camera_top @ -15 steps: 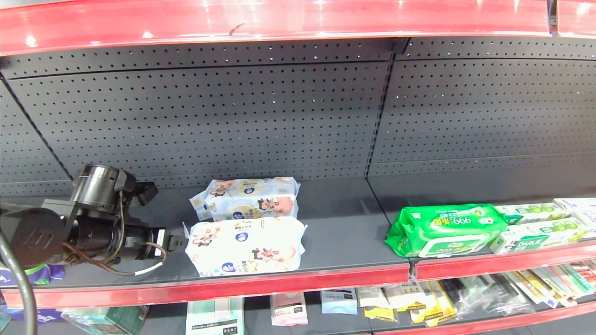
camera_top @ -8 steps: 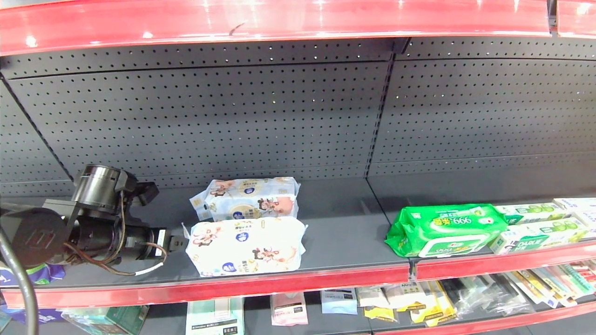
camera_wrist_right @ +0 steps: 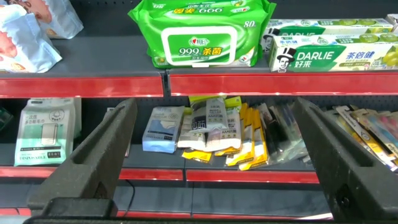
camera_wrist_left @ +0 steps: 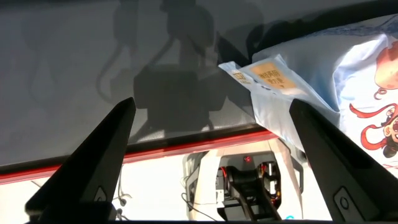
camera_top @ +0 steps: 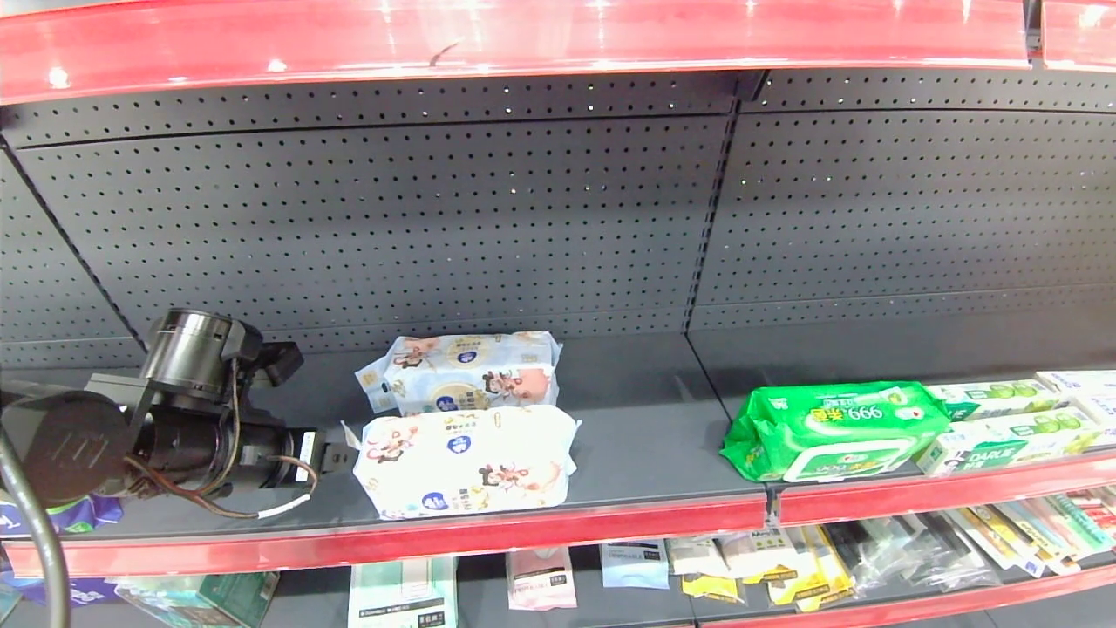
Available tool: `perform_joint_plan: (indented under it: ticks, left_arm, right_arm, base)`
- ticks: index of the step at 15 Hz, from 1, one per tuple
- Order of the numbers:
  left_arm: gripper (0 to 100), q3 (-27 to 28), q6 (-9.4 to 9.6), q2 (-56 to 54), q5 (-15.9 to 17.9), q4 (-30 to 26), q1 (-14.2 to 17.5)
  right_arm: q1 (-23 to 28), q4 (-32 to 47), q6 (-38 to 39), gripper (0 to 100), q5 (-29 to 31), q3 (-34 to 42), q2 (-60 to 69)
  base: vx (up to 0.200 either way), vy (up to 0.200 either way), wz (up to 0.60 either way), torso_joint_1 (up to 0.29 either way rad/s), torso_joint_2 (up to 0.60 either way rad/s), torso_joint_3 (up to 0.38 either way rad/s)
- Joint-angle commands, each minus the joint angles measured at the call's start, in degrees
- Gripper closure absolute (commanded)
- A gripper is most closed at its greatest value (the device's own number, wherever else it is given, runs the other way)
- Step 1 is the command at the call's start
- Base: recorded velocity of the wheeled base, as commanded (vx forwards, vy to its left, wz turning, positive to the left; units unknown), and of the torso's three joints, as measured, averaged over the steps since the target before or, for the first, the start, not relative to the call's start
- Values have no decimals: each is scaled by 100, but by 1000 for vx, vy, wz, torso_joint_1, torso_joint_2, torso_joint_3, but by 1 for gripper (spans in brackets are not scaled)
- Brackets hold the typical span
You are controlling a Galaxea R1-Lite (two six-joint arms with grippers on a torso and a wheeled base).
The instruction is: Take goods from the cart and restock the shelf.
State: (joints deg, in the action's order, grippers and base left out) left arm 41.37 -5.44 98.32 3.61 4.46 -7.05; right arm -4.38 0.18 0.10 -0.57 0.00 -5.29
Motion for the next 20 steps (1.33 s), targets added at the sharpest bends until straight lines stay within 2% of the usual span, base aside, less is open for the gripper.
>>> perform_joint_plan:
  ticks: [1,20]
  left_arm:
    - [0,2,-1,-14,0,2,1]
    - [0,99,-1,91,0,11,-86]
  right_arm:
    - [-2,-1,-1,0,-4,0,-7]
    - [-2,-1,-1,0,-4,0,-7]
  base:
    - [0,0,0,0,0,0]
    - [0,0,0,0,0,0]
